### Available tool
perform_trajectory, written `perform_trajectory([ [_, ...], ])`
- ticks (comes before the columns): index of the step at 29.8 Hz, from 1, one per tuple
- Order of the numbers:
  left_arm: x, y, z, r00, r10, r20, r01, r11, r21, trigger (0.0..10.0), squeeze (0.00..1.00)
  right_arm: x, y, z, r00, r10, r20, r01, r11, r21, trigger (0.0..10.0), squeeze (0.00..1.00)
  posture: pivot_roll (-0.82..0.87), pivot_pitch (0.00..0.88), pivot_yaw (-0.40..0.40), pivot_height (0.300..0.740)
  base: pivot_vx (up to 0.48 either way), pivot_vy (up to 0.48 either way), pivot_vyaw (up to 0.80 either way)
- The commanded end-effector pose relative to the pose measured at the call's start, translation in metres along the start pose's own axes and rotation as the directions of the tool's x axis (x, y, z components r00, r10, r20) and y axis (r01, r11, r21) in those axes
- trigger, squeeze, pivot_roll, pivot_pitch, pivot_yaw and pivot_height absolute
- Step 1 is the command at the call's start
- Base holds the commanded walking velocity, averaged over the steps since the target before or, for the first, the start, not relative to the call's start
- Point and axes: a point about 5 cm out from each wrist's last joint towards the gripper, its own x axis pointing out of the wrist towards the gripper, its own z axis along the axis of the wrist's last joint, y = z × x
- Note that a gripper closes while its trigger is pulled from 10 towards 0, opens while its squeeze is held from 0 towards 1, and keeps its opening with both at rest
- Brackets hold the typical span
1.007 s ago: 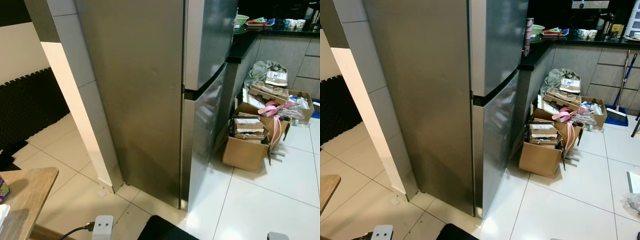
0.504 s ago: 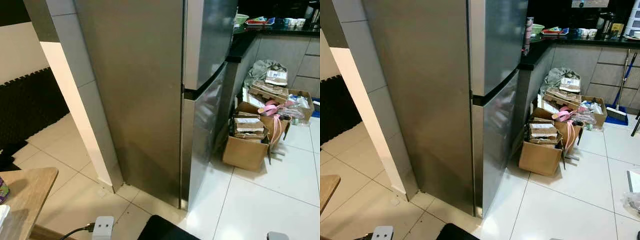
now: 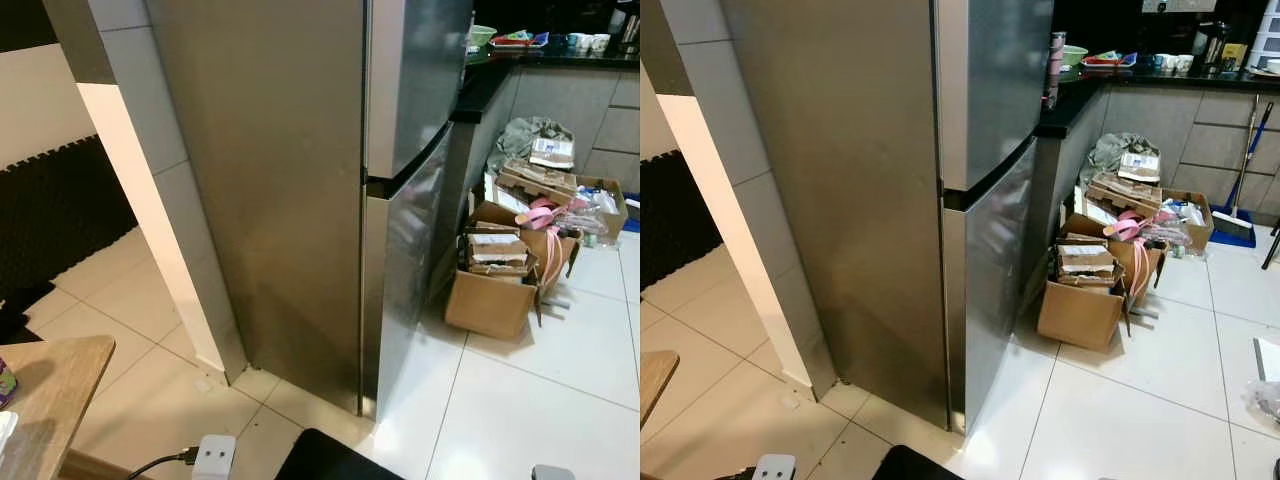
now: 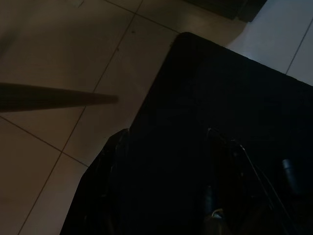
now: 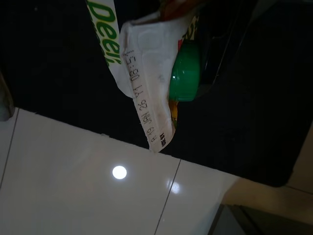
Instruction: Restocking fridge
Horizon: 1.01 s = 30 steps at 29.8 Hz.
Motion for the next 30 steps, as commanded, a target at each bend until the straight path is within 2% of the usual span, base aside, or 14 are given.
perform_trajectory([
  [1,-0.001,0.006,-0.002,1.0,0.025,-0.011,-0.025,1.0,0.009,10.0,0.0,-0.002,0.001,-0.006,1.0,0.002,-0.017,-0.002,1.0,-0.005,10.0,0.0,-0.1,0.1,0.008,0.74,0.0,0.0,0.0],
  [3,-0.001,0.008,-0.003,0.999,0.045,-0.015,-0.045,0.999,-0.004,10.0,0.0,-0.001,0.001,-0.006,1.0,0.007,-0.025,-0.008,1.0,-0.021,10.0,0.0,-0.1,0.1,0.013,0.74,0.0,0.0,0.0],
  [4,-0.002,0.009,-0.004,0.998,0.058,-0.017,-0.059,0.998,-0.037,10.0,0.0,-0.001,0.001,-0.006,1.0,0.012,-0.029,-0.013,0.999,-0.037,10.0,0.0,-0.1,0.1,0.013,0.74,0.0,0.0,0.0],
  [12,-0.002,0.012,-0.003,0.998,0.062,-0.015,-0.063,0.997,-0.052,10.0,0.0,-0.001,0.002,-0.006,1.0,0.012,-0.025,-0.012,1.0,-0.022,10.0,0.0,-0.09,0.103,0.022,0.74,0.0,0.0,0.0],
  [15,-0.002,0.013,-0.004,0.998,0.055,-0.023,-0.056,0.998,-0.042,10.0,0.0,-0.001,0.004,-0.006,1.0,0.013,-0.021,-0.013,1.0,-0.007,10.0,0.0,-0.1,0.099,0.016,0.74,0.0,0.0,0.0],
  [18,-0.003,0.016,-0.006,0.996,0.083,-0.045,-0.084,0.996,-0.019,10.0,0.0,0.0,0.006,-0.005,0.999,0.036,-0.028,-0.038,0.998,-0.058,10.0,0.0,-0.1,0.095,0.01,0.74,0.0,0.0,0.0],
  [19,-0.002,0.015,-0.005,0.996,0.08,-0.035,-0.081,0.996,-0.027,10.0,0.0,0.002,0.007,0.001,0.999,0.04,-0.012,-0.041,0.997,-0.062,10.0,0.0,-0.09,0.092,0.008,0.74,0.0,0.0,0.0],
  [20,-0.001,0.013,0.0,0.998,0.066,-0.01,-0.066,0.997,-0.026,10.0,0.0,0.006,0.01,0.017,0.998,0.049,0.028,-0.048,0.997,-0.061,10.0,0.0,-0.08,0.087,-0.006,0.74,0.0,0.0,0.0],
  [22,-0.001,0.013,0.0,0.998,0.066,-0.01,-0.066,0.997,-0.026,10.0,0.0,0.006,0.01,0.017,0.998,0.049,0.028,-0.048,0.997,-0.061,10.0,0.0,-0.08,0.087,-0.006,0.74,0.0,0.0,0.0],
  [24,0.001,0.013,0.007,0.998,0.065,0.005,-0.065,0.998,-0.011,10.0,0.0,0.011,0.015,0.034,0.996,0.067,0.063,-0.062,0.995,-0.082,10.0,0.0,-0.08,0.085,-0.01,0.74,0.0,0.0,0.0],
  [26,0.001,0.013,0.007,0.998,0.065,0.005,-0.065,0.998,-0.011,10.0,0.0,0.011,0.015,0.034,0.996,0.067,0.063,-0.062,0.995,-0.082,10.0,0.0,-0.08,0.085,-0.01,0.74,0.0,0.0,0.0],
  [28,0.002,0.016,0.013,0.997,0.076,0.022,-0.076,0.997,-0.008,10.0,0.0,0.015,0.023,0.052,0.99,0.102,0.097,-0.09,0.988,-0.123,10.0,0.0,-0.07,0.078,-0.037,0.74,0.0,0.0,0.0],
  [30,0.001,0.016,0.015,0.996,0.082,0.033,-0.081,0.997,-0.012,10.0,0.0,0.016,0.028,0.057,0.987,0.124,0.106,-0.108,0.984,-0.144,10.0,0.0,-0.06,0.075,-0.051,0.74,0.0,0.0,0.0],
])
